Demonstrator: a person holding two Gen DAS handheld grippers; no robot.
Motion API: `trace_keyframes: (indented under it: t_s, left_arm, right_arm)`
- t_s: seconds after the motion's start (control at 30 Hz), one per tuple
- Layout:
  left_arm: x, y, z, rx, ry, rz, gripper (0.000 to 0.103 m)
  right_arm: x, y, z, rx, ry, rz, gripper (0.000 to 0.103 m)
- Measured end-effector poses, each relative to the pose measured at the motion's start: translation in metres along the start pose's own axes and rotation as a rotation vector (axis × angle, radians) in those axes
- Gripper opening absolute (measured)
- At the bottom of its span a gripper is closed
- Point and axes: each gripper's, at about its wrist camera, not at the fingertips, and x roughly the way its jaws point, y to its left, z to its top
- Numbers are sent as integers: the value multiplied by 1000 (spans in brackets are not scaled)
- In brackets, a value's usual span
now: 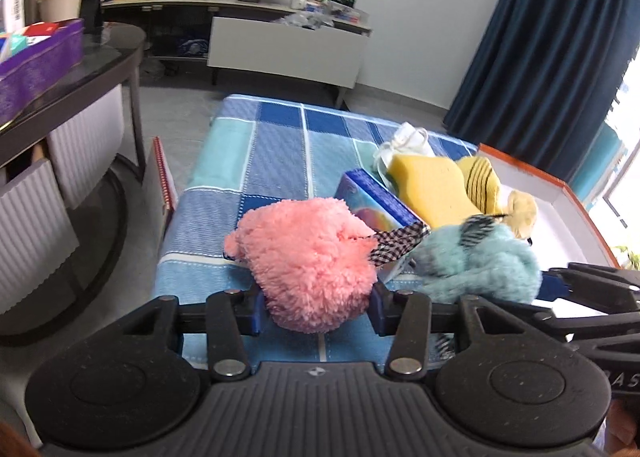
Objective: Organize soft objects
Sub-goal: 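Carry pink pom-pom with left tool while right tool drops knitted ball into box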
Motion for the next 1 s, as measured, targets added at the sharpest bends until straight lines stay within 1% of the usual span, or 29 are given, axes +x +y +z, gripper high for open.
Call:
trace_keyframes:
  t_s: [0.2, 0.33, 0.7, 1.0]
  left_arm:
    - [-18, -11, -1, -6, -26, 34, 47]
    - [-26, -20, -6, -17, -27, 33, 47]
    - [-38, -52, -6, -8, -38, 10, 47]
    - [-39, -78, -1, 20, -34, 1, 47]
  right_arm:
    - [-26, -6, 1, 41, -44, -37, 59]
    - [-42, -7, 0, 19, -60, -80, 59]
    - [-88, -34, -2, 72, -106, -147, 59]
    - [-112, -63, -6, 125, -132, -196, 59]
